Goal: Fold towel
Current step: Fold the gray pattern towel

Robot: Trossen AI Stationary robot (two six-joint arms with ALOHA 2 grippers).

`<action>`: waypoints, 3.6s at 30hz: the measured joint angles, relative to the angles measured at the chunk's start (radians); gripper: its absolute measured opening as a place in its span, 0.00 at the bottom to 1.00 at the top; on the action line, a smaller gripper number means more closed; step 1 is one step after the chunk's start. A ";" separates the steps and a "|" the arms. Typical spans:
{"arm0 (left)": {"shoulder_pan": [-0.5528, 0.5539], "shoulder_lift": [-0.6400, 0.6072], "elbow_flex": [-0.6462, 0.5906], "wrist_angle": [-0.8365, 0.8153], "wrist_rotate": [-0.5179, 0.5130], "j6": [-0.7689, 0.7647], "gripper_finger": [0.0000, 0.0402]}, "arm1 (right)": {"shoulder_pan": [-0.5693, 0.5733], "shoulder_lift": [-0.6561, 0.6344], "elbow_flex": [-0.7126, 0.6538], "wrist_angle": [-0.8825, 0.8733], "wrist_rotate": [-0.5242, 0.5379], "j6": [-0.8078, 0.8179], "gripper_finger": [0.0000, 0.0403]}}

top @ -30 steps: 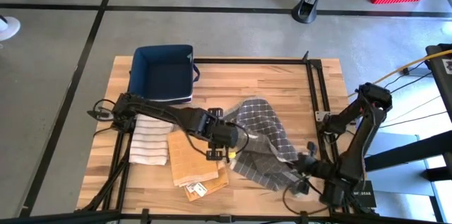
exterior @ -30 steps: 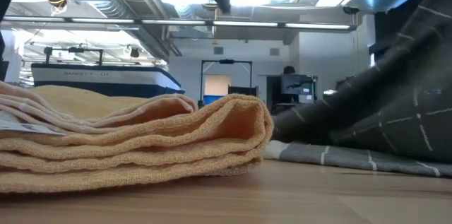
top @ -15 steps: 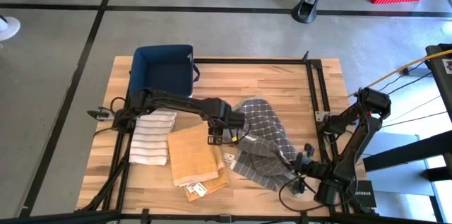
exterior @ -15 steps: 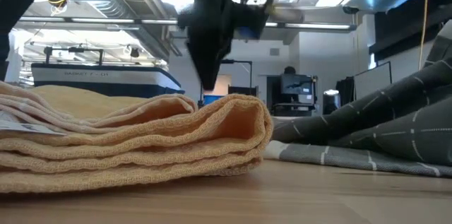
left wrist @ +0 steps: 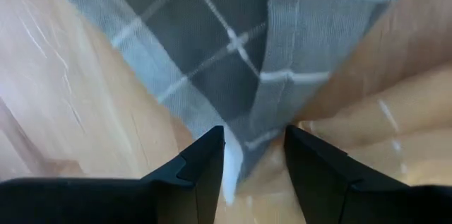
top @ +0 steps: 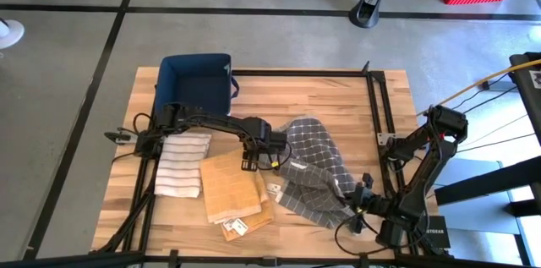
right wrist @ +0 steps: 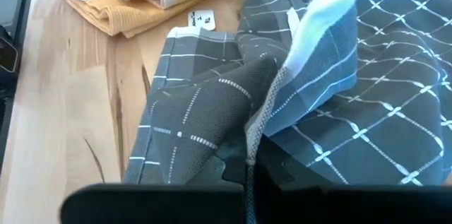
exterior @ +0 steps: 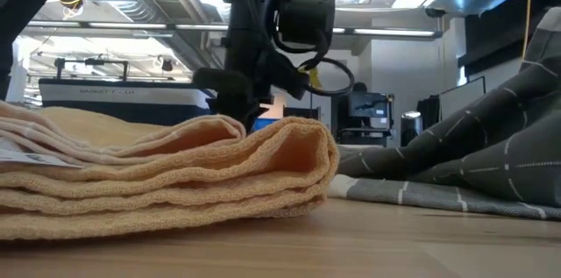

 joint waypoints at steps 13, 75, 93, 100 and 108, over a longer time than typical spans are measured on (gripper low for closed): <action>-0.001 0.000 -0.003 0.057 0.003 0.021 0.15 | -0.124 0.000 0.000 0.015 -0.145 -0.106 0.01; -0.682 -0.604 -0.697 0.471 -0.395 -1.190 0.00 | -0.359 0.062 -0.020 0.504 -0.800 -0.282 0.34; -0.682 -0.597 -0.697 0.526 -0.464 -1.126 0.01 | -0.193 0.019 0.058 0.454 -0.423 -0.411 0.33; -0.682 -0.597 -0.697 0.535 -0.465 -1.115 0.01 | -0.283 -0.087 0.057 0.226 -0.605 -0.336 0.33; -0.682 -0.597 -0.697 0.535 -0.471 -1.113 0.02 | -0.307 -0.125 0.026 0.075 -0.554 -0.126 0.33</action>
